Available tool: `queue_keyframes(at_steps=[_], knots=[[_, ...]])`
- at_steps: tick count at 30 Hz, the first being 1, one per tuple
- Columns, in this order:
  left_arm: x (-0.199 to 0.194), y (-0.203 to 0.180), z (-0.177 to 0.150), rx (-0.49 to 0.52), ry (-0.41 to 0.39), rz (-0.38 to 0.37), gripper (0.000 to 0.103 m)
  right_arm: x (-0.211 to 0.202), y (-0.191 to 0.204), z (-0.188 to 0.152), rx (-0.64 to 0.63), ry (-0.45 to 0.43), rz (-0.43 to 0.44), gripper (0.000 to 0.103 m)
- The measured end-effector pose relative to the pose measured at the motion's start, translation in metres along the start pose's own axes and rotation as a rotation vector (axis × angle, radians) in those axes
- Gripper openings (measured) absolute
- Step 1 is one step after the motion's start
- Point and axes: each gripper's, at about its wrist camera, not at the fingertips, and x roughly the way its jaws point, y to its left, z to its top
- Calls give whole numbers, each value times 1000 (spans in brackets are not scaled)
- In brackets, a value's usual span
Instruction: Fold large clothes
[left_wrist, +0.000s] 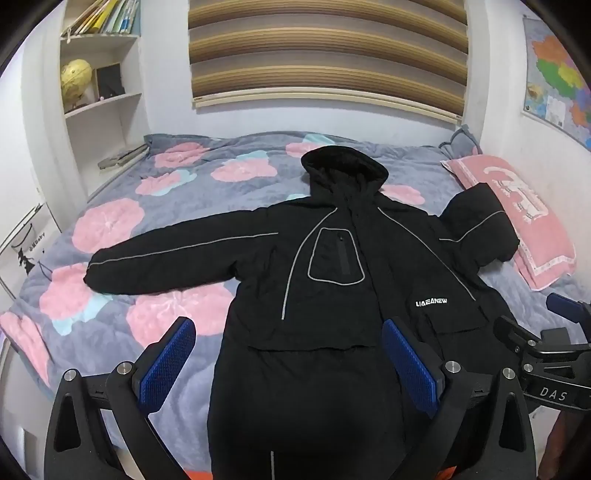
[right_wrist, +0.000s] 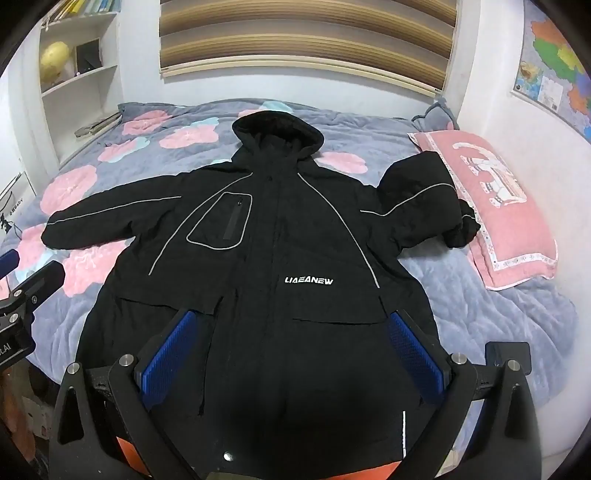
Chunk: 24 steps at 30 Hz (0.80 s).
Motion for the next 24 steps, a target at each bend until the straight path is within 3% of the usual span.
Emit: queue_keyframes(at_steps=[24], knots=[[10,0,-5,9,11,-6,101,8,1,-8,7,29,35,103]])
